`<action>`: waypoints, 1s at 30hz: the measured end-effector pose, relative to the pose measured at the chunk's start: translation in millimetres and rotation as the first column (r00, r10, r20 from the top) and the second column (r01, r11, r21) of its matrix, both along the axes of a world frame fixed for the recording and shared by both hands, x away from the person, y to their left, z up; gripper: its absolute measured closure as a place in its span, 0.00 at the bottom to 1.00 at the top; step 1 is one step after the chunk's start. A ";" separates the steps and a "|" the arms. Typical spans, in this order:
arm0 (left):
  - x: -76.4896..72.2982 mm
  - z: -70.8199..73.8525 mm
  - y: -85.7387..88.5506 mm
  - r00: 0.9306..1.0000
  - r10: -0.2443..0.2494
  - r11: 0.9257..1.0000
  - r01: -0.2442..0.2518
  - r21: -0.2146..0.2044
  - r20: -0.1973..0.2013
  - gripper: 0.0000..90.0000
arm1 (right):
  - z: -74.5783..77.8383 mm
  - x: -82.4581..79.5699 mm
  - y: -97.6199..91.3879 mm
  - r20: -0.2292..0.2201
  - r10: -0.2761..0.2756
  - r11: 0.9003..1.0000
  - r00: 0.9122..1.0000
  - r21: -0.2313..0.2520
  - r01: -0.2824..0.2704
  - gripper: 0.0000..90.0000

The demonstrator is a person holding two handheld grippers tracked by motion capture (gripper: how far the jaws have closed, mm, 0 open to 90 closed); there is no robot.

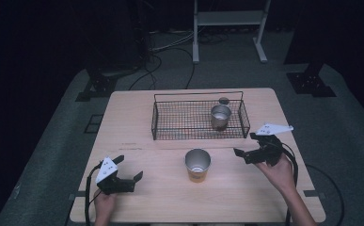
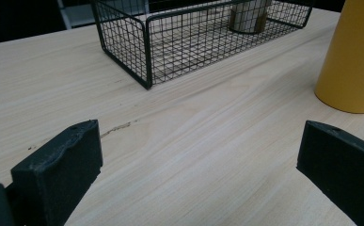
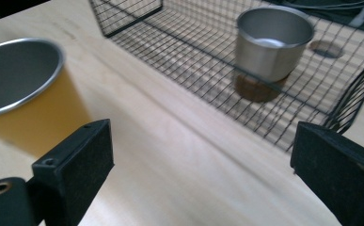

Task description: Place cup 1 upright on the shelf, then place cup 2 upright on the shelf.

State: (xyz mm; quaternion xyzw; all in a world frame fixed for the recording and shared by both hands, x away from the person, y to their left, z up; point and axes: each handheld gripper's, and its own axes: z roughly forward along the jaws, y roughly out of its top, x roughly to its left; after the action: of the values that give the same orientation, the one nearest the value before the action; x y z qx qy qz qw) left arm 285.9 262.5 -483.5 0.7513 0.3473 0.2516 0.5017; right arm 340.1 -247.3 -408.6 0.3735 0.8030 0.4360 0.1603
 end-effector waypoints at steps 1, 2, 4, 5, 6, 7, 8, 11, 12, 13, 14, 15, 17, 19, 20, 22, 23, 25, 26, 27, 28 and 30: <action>0.0 0.0 0.1 1.000 0.000 1.000 0.000 0.000 0.000 0.00 | -1.6 -4.2 0.2 0.000 0.008 1.000 1.000 0.006 -0.008 0.06; 0.1 0.0 0.1 1.000 0.000 1.000 0.000 -0.003 0.001 0.00 | -3.1 -9.1 1.2 0.002 0.018 1.000 1.000 0.009 -0.018 0.06; 0.1 -0.1 0.2 1.000 0.002 1.000 -0.002 -0.003 -0.002 0.00 | -4.5 -20.8 4.4 0.025 0.035 0.999 0.999 0.020 -0.035 0.06; -0.1 0.0 0.1 1.000 0.001 1.000 -0.001 -0.001 -0.001 0.00 | -4.9 -24.2 5.9 0.028 0.041 0.999 0.999 0.022 -0.042 0.06; -0.1 -0.1 0.0 1.000 0.000 1.000 0.000 0.000 0.000 0.00 | -5.3 -31.9 10.3 0.050 0.058 0.998 0.997 0.003 -0.058 0.06; -0.3 -0.1 -0.3 1.000 -0.001 1.000 0.001 0.003 0.000 0.00 | -5.4 -35.1 12.3 0.052 0.062 0.998 0.997 0.003 -0.062 0.06; -0.3 -0.1 -0.3 1.000 -0.001 1.000 0.001 0.003 0.000 0.00 | -5.4 -35.1 12.3 0.052 0.062 0.998 0.997 0.003 -0.062 0.06; -0.3 -0.1 0.3 1.000 0.000 1.000 0.000 -0.001 0.008 0.00 | -8.7 -40.1 18.1 0.054 0.095 0.995 0.994 -0.007 -0.095 0.06; -0.1 0.0 0.7 1.000 0.002 1.000 -0.002 -0.003 0.004 0.00 | -9.6 -40.6 19.0 0.055 0.103 0.995 0.993 -0.010 -0.102 0.06; 0.0 0.0 1.1 1.000 0.004 1.000 -0.004 -0.007 0.001 0.00 | -10.6 -41.5 20.1 0.051 0.109 0.994 0.993 -0.008 -0.108 0.06; -0.3 -0.1 1.2 1.000 0.004 1.000 -0.004 -0.013 0.001 0.00 | -11.3 -42.3 21.1 0.046 0.115 0.993 0.992 -0.006 -0.115 0.06; -0.4 0.0 1.3 1.000 0.003 1.000 -0.003 -0.014 0.001 0.00 | -12.4 -44.7 23.2 0.047 0.126 0.992 0.991 -0.009 -0.126 0.06; -0.1 0.0 1.2 1.000 0.004 1.000 -0.004 -0.009 0.002 0.00 | -12.8 -46.1 24.4 0.050 0.130 0.992 0.990 -0.010 -0.130 0.06; 0.0 0.0 1.1 1.000 0.001 1.000 -0.001 -0.006 0.000 0.00 | -14.0 -48.0 26.0 0.046 0.142 0.990 0.989 -0.008 -0.142 0.06; 0.0 -0.1 0.9 1.000 0.001 1.000 -0.001 -0.005 0.001 0.00 | -14.5 -49.1 27.0 0.046 0.147 0.989 0.988 -0.009 -0.147 0.06; 0.0 -0.1 0.7 1.000 0.003 1.000 -0.003 -0.003 0.000 0.00 | -16.0 -51.6 29.6 0.044 0.160 0.987 0.986 -0.006 -0.160 0.06; -0.2 -0.2 0.5 1.000 0.004 1.000 -0.005 -0.004 -0.002 0.00 | -17.9 -54.8 33.6 0.041 0.168 0.986 0.985 -0.005 -0.168 0.06; 0.0 -0.1 0.4 1.000 0.004 1.000 -0.004 -0.002 -0.003 0.00 | -18.9 -56.3 35.8 0.041 0.176 0.984 0.984 -0.007 -0.176 0.06; 0.0 -0.1 0.2 1.000 0.004 1.000 -0.004 -0.002 -0.003 0.00 | -19.8 -57.7 38.3 0.039 0.188 0.982 0.981 -0.009 -0.188 0.06; 0.0 -0.1 0.1 1.000 0.004 1.000 -0.004 -0.002 -0.003 0.00 | -20.5 -59.3 41.1 0.039 0.197 0.980 0.980 -0.015 -0.197 0.06; -0.1 -0.1 0.1 1.000 0.002 1.000 -0.002 0.000 -0.002 0.00 | -21.3 -60.8 43.9 0.037 0.205 0.979 0.978 -0.017 -0.205 0.06; -0.3 -0.2 0.0 1.000 0.000 1.000 0.000 0.001 -0.001 0.00 | -22.4 -62.6 48.4 0.036 0.220 0.976 0.975 -0.017 -0.219 0.06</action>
State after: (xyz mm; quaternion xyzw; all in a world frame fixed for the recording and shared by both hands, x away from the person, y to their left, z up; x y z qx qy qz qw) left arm 285.6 262.5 -483.6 0.7517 0.3473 0.2515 0.5010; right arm 277.4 -198.9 -431.0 0.2731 0.8389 0.4528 0.1287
